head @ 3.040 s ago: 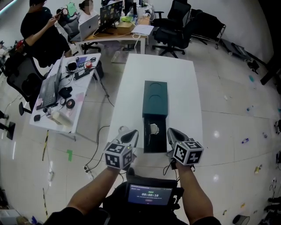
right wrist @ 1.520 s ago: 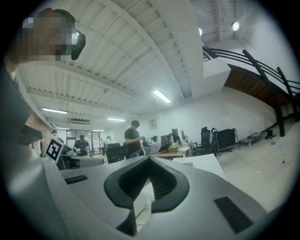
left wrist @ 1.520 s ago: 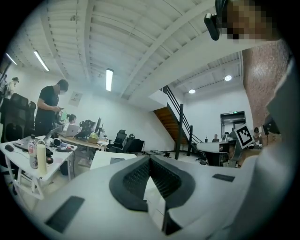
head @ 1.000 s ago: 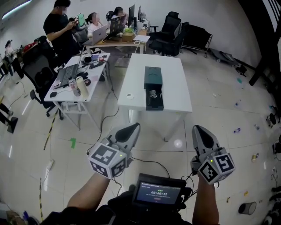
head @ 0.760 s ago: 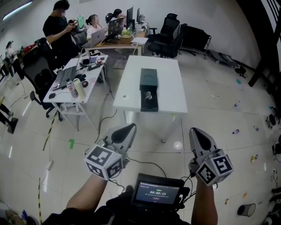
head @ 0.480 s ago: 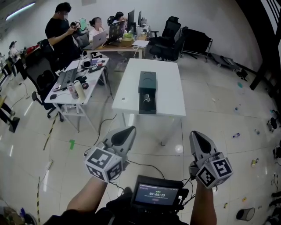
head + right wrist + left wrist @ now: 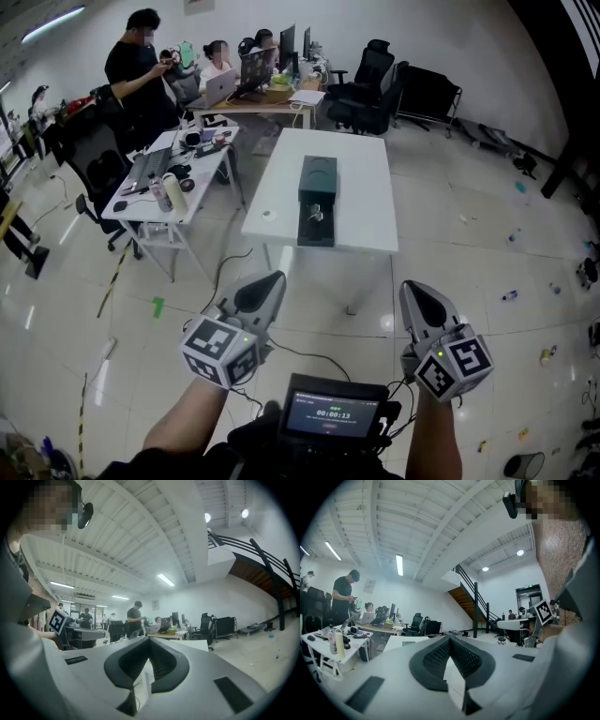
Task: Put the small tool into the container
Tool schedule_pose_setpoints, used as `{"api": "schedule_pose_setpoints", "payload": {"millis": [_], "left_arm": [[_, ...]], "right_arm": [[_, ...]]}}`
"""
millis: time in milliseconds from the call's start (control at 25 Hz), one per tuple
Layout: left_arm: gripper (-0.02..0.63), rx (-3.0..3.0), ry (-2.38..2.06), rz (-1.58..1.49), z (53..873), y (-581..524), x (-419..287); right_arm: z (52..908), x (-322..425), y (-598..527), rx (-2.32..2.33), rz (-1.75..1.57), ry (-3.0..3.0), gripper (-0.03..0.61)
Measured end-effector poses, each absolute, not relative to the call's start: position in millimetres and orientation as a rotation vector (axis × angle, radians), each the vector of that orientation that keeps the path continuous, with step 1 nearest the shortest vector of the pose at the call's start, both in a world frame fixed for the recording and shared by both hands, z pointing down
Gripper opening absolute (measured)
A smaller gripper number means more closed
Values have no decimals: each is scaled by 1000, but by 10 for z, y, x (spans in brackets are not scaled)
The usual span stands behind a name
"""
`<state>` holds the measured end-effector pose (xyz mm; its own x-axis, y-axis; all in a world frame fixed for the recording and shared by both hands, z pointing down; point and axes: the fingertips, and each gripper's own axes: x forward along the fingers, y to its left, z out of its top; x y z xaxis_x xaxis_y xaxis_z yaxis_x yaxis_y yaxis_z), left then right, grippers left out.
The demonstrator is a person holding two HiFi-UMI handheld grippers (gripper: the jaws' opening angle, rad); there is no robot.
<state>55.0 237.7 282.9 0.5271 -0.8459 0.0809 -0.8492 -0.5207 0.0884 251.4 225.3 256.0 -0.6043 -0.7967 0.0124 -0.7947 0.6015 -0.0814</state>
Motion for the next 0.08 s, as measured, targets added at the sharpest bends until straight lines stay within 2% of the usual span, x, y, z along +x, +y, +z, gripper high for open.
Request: {"api": "schedule_pose_setpoints", "payload": {"millis": [80], "left_arm": [[20,2629,-1479,26,2817,2373,554]], "right_arm": [[2557,2506,2251,-1374,-118,2794,-3]]}}
